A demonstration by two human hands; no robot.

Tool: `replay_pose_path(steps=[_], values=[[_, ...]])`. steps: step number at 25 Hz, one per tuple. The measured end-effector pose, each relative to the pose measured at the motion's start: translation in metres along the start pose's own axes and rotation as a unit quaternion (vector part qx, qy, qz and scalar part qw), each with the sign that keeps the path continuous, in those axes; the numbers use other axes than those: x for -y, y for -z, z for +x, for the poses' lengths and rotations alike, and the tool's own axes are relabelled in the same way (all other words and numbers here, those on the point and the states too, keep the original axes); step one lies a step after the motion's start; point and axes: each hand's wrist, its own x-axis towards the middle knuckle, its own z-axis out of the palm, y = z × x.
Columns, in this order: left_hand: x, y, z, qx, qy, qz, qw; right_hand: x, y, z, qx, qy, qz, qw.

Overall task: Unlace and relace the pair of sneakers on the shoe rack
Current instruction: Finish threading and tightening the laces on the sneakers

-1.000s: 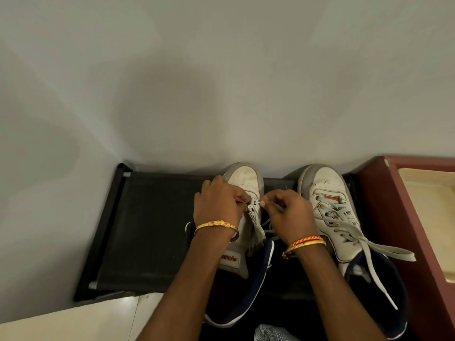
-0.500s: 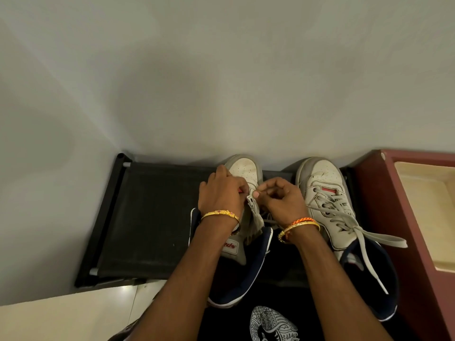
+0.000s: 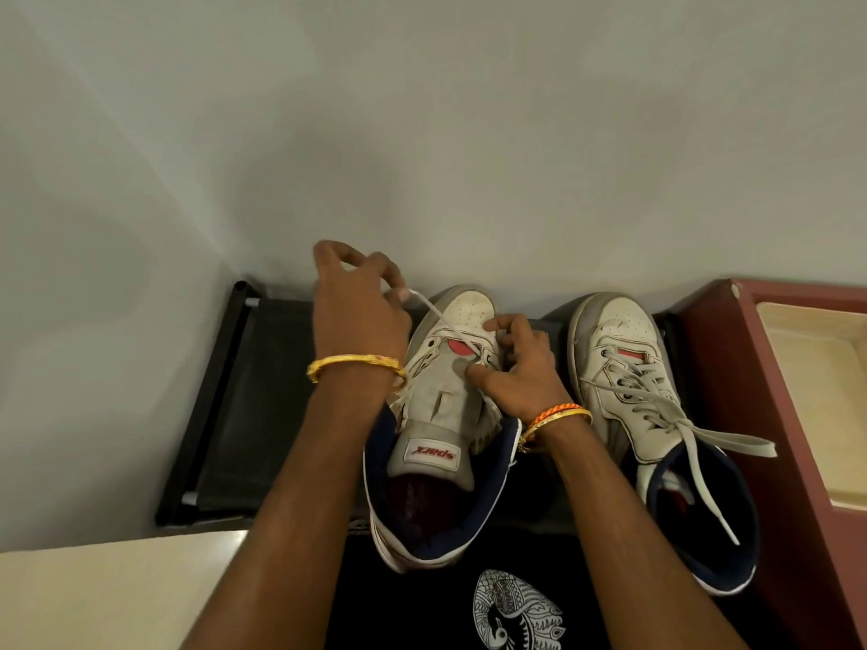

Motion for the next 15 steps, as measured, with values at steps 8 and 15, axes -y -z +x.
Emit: replay_pose_path(steps=[8,15], values=[[0.001,0.032,0.002,0.08,-0.062,-0.178,0.979,0.046,0.009,-0.016,-0.022,0.207,0.132,0.969],[0.01,0.017,-0.006,0.146,-0.025,-0.221,0.964,0.068,0.012,-0.016,0.026,0.195,0.145,0.97]])
